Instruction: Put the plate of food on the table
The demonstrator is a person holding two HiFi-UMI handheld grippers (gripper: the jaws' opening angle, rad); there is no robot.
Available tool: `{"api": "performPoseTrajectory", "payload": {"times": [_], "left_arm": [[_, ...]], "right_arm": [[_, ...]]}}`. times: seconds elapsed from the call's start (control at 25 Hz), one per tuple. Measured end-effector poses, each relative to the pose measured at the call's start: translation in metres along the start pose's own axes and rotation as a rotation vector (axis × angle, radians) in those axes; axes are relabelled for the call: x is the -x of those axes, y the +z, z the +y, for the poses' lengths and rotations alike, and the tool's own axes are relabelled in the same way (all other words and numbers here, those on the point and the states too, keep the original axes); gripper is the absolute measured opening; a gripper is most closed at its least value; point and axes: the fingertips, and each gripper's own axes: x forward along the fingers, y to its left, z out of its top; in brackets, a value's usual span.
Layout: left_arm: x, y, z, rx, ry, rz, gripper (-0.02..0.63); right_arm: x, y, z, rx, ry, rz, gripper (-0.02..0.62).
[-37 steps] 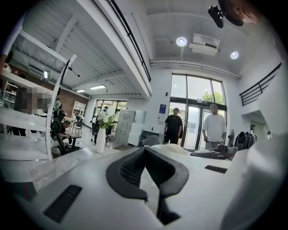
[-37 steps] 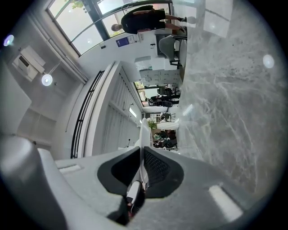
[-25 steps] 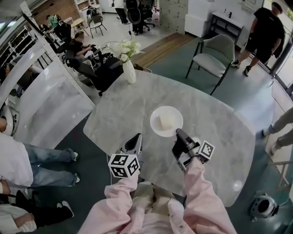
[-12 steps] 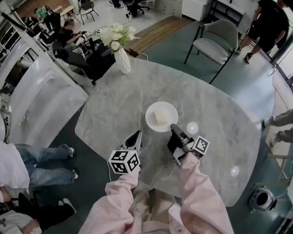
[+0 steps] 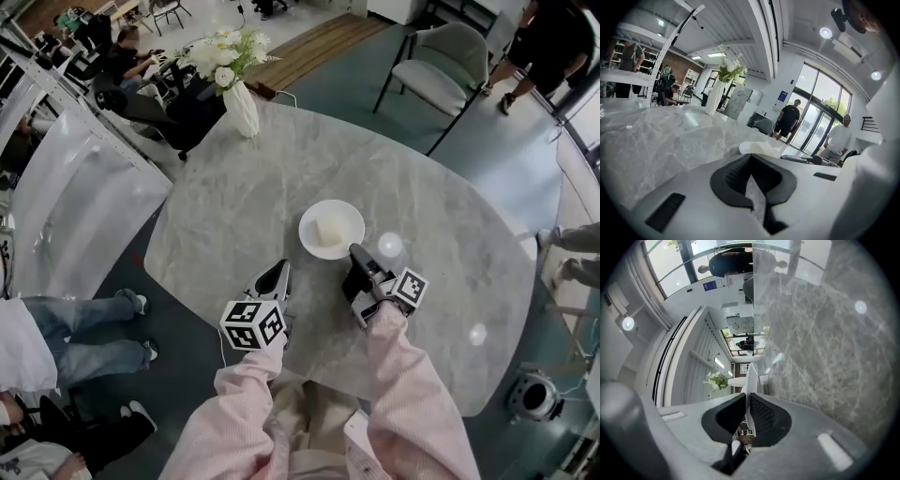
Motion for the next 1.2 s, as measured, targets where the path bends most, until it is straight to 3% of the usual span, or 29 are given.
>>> {"api": "performPoseTrajectory", "payload": {"times": [0.48,0.68,0.8,1.2], "left_arm": [[-0.003,-0.001,-0.001,0.002,-0.010,0.011,-0.002],[-0.001,-0.001,-0.001,0.002,-0.006,0.014,-0.002],[-0.001,-0.002,0.000,0.000,-0.007,0.014,-0.002],[-0.003,-0.003,-0.004,-0.001,-0.013,0.020,-0.002]], "right_arm": [[0.000,0.008,-0.011,0.027,-0.076,-0.046,0.023],[0.002,0.013,-0.020,0.038,-0.165,-0.062,0.021],[0.005,0.015,-0.028,0.062,-0.266,-0.069,0.021],[0.003,0.013,-0.028,0.243,-0.464,-0.042,0.083]]}}
